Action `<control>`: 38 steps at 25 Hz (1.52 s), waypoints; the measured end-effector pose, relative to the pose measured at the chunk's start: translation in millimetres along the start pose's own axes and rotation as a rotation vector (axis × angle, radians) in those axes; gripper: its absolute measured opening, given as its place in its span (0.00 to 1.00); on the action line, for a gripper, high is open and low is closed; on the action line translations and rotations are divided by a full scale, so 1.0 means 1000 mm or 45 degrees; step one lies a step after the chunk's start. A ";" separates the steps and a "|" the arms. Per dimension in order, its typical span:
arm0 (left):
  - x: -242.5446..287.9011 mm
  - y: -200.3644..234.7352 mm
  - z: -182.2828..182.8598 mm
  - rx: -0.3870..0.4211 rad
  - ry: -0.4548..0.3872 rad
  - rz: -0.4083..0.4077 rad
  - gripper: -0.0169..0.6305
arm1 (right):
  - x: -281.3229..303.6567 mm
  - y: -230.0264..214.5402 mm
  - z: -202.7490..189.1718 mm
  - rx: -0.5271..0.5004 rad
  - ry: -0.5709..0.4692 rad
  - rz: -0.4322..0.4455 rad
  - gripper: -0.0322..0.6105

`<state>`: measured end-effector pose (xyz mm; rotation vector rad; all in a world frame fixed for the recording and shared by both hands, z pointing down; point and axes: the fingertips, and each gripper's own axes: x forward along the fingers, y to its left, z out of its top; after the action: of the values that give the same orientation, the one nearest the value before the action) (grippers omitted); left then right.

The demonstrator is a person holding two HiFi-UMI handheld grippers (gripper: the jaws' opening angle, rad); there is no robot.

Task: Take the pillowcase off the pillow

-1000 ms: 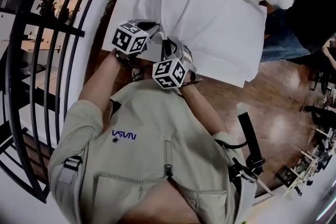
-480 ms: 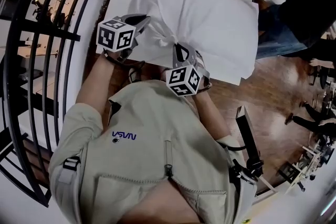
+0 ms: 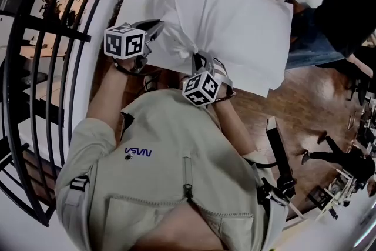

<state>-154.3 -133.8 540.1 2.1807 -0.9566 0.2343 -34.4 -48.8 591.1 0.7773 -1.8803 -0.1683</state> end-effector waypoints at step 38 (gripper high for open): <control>0.011 -0.042 -0.001 0.241 0.027 -0.024 0.06 | -0.012 0.029 0.036 0.405 -0.172 0.059 0.08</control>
<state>-117.6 -120.3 521.8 2.3529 -0.9337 0.3508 -75.1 -27.2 578.9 0.9550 -2.0802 0.1141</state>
